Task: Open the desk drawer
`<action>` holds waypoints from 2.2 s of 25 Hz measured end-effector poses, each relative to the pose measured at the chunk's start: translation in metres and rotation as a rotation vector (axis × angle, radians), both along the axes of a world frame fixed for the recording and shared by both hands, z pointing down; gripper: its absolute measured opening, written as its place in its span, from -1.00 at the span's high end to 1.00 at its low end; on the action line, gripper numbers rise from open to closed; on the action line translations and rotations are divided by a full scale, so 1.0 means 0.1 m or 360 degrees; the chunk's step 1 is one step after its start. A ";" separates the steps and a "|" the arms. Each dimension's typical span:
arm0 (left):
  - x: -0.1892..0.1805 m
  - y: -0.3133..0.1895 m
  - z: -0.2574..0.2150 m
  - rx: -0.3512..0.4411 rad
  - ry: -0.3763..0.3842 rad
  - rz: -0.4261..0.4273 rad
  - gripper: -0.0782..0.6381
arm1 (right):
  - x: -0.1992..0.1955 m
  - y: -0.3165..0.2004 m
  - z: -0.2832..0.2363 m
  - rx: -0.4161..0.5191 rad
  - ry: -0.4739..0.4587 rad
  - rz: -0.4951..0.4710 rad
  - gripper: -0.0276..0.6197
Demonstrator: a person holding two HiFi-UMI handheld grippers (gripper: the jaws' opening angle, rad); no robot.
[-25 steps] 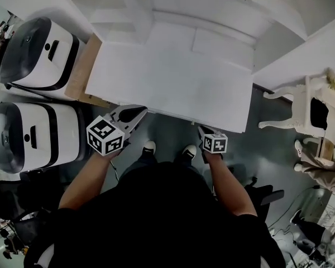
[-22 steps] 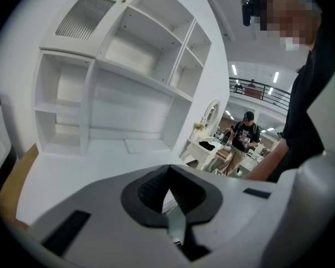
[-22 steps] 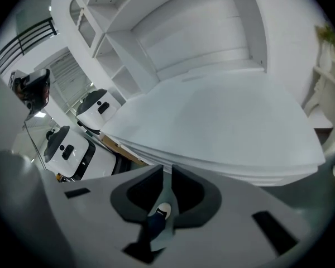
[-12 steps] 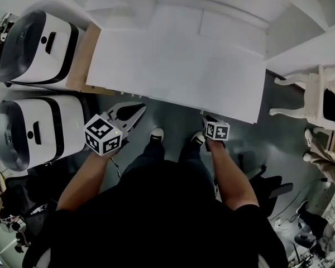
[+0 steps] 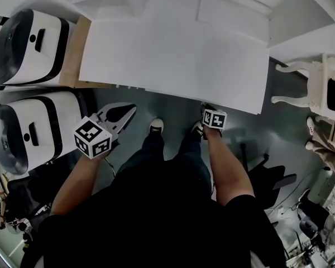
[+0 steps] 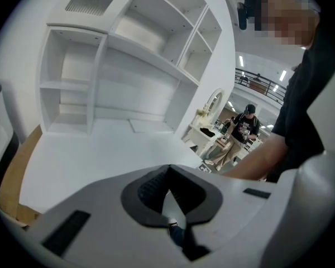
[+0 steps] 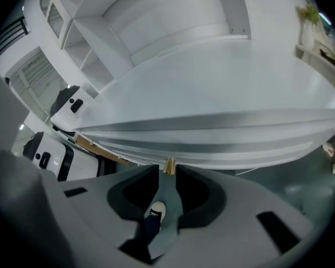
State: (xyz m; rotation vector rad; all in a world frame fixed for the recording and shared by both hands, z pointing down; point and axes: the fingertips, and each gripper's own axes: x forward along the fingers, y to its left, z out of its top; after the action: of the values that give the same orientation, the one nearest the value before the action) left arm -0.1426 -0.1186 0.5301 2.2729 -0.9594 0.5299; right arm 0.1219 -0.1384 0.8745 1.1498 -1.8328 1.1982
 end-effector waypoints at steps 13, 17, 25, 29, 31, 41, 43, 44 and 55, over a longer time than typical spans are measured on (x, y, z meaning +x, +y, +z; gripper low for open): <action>-0.18 0.04 0.10 -0.0027 -0.0004 0.0002 0.76 | -0.06 -0.03 0.21 -0.0015 0.0115 0.0021 0.55; -0.25 0.11 0.12 -0.0054 -0.0014 0.0004 0.76 | -0.11 -0.03 0.25 -0.0025 0.0115 0.0041 0.55; -0.28 0.11 0.18 -0.0065 -0.0010 0.0001 0.76 | -0.08 -0.12 0.30 -0.0033 0.0132 0.0104 0.64; -0.27 0.14 0.19 -0.0071 -0.0003 0.0009 0.76 | -0.09 -0.12 0.30 -0.0046 0.0143 0.0086 0.64; -0.26 0.15 0.19 -0.0073 -0.0002 0.0015 0.76 | -0.10 -0.12 0.29 -0.0047 0.0150 0.0062 0.65; -0.20 0.17 0.17 -0.0068 0.0004 0.0036 0.76 | -0.09 -0.09 0.28 -0.0070 0.0176 0.0012 0.67; -0.20 0.17 0.17 -0.0067 0.0004 0.0040 0.76 | -0.09 -0.08 0.28 -0.0076 0.0174 0.0009 0.67; -0.20 0.17 0.17 -0.0066 0.0005 0.0040 0.76 | -0.09 -0.08 0.29 -0.0080 0.0172 0.0009 0.67; -0.24 0.17 0.14 -0.0030 0.0036 0.0071 0.76 | -0.11 0.22 0.29 -0.0143 0.0202 -0.0010 0.68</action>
State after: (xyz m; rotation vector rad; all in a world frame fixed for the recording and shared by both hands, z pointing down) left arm -0.1663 -0.1012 0.5440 2.2833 -0.8911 0.5291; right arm 0.1108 -0.1159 0.9036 1.1424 -1.6705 1.1643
